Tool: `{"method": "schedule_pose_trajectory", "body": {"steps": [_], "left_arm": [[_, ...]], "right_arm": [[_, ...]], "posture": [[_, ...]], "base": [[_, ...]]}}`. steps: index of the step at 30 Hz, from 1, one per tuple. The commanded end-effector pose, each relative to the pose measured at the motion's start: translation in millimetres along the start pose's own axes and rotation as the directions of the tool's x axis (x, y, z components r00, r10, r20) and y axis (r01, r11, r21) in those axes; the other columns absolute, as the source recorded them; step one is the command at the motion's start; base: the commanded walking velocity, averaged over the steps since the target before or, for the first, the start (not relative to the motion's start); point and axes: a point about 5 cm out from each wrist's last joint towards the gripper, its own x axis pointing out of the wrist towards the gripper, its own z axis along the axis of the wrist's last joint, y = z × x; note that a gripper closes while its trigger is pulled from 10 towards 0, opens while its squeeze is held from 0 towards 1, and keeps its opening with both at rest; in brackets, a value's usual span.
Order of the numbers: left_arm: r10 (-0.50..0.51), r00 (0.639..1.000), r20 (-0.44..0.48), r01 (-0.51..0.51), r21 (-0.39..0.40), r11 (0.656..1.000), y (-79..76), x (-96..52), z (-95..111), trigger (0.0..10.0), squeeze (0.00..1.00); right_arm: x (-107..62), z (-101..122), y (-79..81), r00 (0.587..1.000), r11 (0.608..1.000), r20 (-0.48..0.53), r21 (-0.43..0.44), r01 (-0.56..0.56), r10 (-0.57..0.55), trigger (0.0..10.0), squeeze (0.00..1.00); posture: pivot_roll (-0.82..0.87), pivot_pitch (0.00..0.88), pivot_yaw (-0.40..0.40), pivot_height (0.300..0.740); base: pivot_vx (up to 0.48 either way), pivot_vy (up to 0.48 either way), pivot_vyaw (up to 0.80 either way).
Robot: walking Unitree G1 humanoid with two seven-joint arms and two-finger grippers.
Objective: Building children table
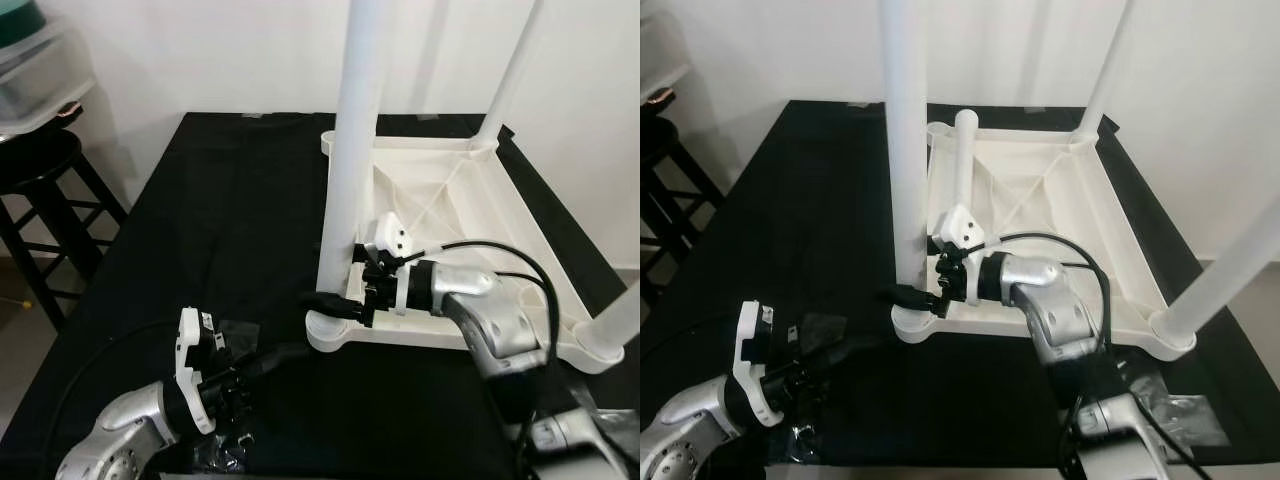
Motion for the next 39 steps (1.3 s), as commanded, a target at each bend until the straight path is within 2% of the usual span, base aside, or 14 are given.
{"method": "schedule_pose_trajectory", "body": {"steps": [1, 5, 6, 7, 23, 25, 27, 28, 30, 31, 33, 34, 36, 39], "left_arm": [[-0.002, 1.0, -0.015, 0.002, -0.004, 1.0, -2.8, 0.0, -2.5, 10.0, 0.0], [-0.002, 1.0, -0.018, 0.001, -0.007, 1.0, -7.0, -1.2, -2.5, 10.0, 0.0], [0.0, 1.0, -0.019, 0.0, -0.008, 1.0, -8.2, -1.6, -2.5, 10.0, 0.0], [0.001, 1.0, -0.02, -0.001, -0.009, 1.0, -9.4, -2.3, -2.6, 10.0, 0.0], [-0.001, 1.0, -0.023, 0.0, -0.019, 1.0, -12.0, -2.8, -3.2, 10.0, 0.0], [0.0, 1.0, -0.023, 0.0, -0.02, 1.0, -11.8, -2.4, -3.5, 10.0, 0.0], [0.0, 1.0, -0.023, -0.001, -0.019, 1.0, -11.4, -2.8, -3.7, 10.0, 0.0], [0.001, 1.0, -0.023, -0.002, -0.017, 1.0, -10.9, -3.6, -3.3, 10.0, 0.0], [0.001, 1.0, -0.023, -0.002, -0.017, 1.0, -10.9, -3.6, -3.3, 10.0, 0.0], [0.002, 1.0, -0.022, -0.003, -0.016, 1.0, -10.1, -4.4, -2.6, 10.0, 0.0], [0.002, 1.0, -0.022, -0.003, -0.016, 1.0, -10.1, -4.4, -2.6, 10.0, 0.0], [0.002, 1.0, -0.02, -0.003, -0.017, 1.0, -9.1, -5.3, -1.3, 10.0, 0.0], [-0.001, 1.0, -0.024, 0.0, -0.019, 1.0, -6.2, -6.0, -1.0, 10.0, 0.0], [-0.01, 0.999, -0.032, 0.01, -0.023, 1.0, -2.3, -5.4, -0.8, 10.0, 0.0]], "right_arm": [[-1.0, 2.1, -3.7, 0.999, 0.999, 0.012, -0.015, -0.029, 0.03, 10.0, 0.0], [1.8, 8.9, -15.4, 0.997, 0.997, 0.021, -0.012, -0.071, 0.071, 9.5, 0.0], [2.2, 10.6, -18.6, 0.996, 0.996, 0.028, -0.015, -0.087, 0.087, 0.7, 0.0], [2.4, 11.9, -21.1, 0.995, 0.995, 0.032, -0.014, -0.096, 0.096, 0.0, 0.0], [-3.6, 7.0, -18.0, 0.988, 0.988, 0.036, -0.039, -0.152, 0.153, 0.0, 0.0], [-2.2, 2.1, -15.8, 0.999, 0.997, 0.015, -0.061, -0.043, 0.044, 0.0, 0.0], [5.6, -8.2, -8.2, 0.98, 0.979, 0.008, -0.013, 0.201, -0.201, 0.0, 0.0], [11.3, -20.2, -5.6, 0.863, 0.86, -0.012, 0.073, 0.505, -0.505, 0.0, 0.0], [11.3, -20.2, -5.6, 0.863, 0.86, -0.012, 0.073, 0.505, -0.505, 0.0, 0.0], [10.3, -29.4, -3.4, 0.723, 0.713, -0.058, 0.127, 0.689, -0.688, 0.0, 0.0], [10.3, -29.4, -3.4, 0.723, 0.713, -0.058, 0.127, 0.689, -0.688, 0.0, 0.0], [14.7, -46.7, 18.4, 0.691, 0.685, -0.116, 0.093, 0.723, -0.714, 0.0, 0.0], [19.2, -49.3, 26.6, 0.7, 0.697, -0.123, 0.07, 0.713, -0.703, 0.0, 0.0], [27.9, -51.1, 34.1, 0.773, 0.775, -0.123, 0.044, 0.63, -0.622, 0.0, 0.0]], "posture": [[0.01, 0.074, -0.03, 0.74], [0.03, 0.093, -0.036, 0.74], [0.03, 0.095, -0.037, 0.74], [0.04, 0.099, -0.037, 0.74], [0.01, 0.099, -0.024, 0.74], [-0.01, 0.093, -0.031, 0.74], [-0.01, 0.092, -0.046, 0.74], [-0.02, 0.094, -0.045, 0.74], [-0.02, 0.094, -0.045, 0.74], [-0.03, 0.096, -0.04, 0.74], [-0.03, 0.096, -0.04, 0.74], [-0.04, 0.104, -0.012, 0.74], [-0.06, 0.079, 0.024, 0.74], [-0.05, 0.077, 0.012, 0.74]], "base": [[0.0, 0.0, 0.0], [0.0, 0.0, 0.0], [0.0, 0.0, 0.0], [0.0, 0.0, 0.0], [0.0, 0.0, 0.0], [0.0, 0.0, 0.0], [0.0, 0.0, 0.0], [0.0, 0.0, 0.0], [0.0, 0.0, 0.0], [0.0, 0.0, 0.0], [0.0, 0.0, 0.0], [0.0, 0.0, 0.0], [0.0, 0.0, 0.0], [0.0, 0.0, 0.0]]}}
